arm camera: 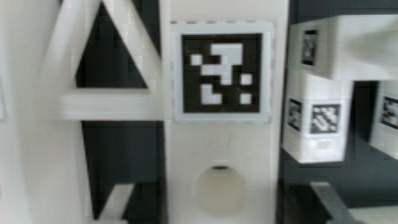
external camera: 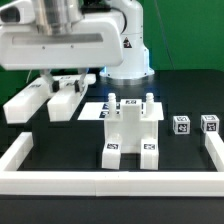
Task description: Assemble chair
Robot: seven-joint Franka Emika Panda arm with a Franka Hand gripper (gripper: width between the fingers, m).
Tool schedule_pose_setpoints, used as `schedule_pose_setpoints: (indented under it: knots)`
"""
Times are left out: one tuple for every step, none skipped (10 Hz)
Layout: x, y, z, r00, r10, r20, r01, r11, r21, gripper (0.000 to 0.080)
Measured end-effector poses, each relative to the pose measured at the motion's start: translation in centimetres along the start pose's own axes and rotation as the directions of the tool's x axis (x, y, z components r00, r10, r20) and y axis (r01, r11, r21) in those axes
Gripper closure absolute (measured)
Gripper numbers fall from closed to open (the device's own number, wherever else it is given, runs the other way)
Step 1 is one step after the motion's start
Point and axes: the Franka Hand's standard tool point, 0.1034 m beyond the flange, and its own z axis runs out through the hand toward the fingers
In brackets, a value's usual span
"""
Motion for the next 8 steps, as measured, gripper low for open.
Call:
schedule_pose_setpoints:
  knots:
    - [0.0,-1.5,-1.1,1.000,-0.008,-0.015,0.008,1.000,-0.004,0.0518]
    - [-0.2,-1.5,0.4,0.999,-0.011,-0.032,0.011,1.000,-0.015,0.0518]
    - [-0.4,-1.3,1.5,1.000,-0.009,-0.007,0.008,1.000,-0.020,0.0518]
    - [-0.2,-1.3,1.3,1.000,-0.010,-0.012,0.010,1.000,-0.020,0.0518]
    - [-0.2,-1.3,1.4,1.000,-0.010,-0.010,0.010,1.000,-0.020,0.0518]
    - [-0.2,-1.4,1.4,1.000,-0.011,-0.010,0.010,1.000,-0.021,0.0518]
    - [-0.2,-2.1,0.9,1.000,-0.011,-0.010,0.011,1.000,-0.021,0.0518]
    - [-0.3,-3.1,0.0,1.000,-0.017,-0.017,0.017,1.000,-0.015,0.0518]
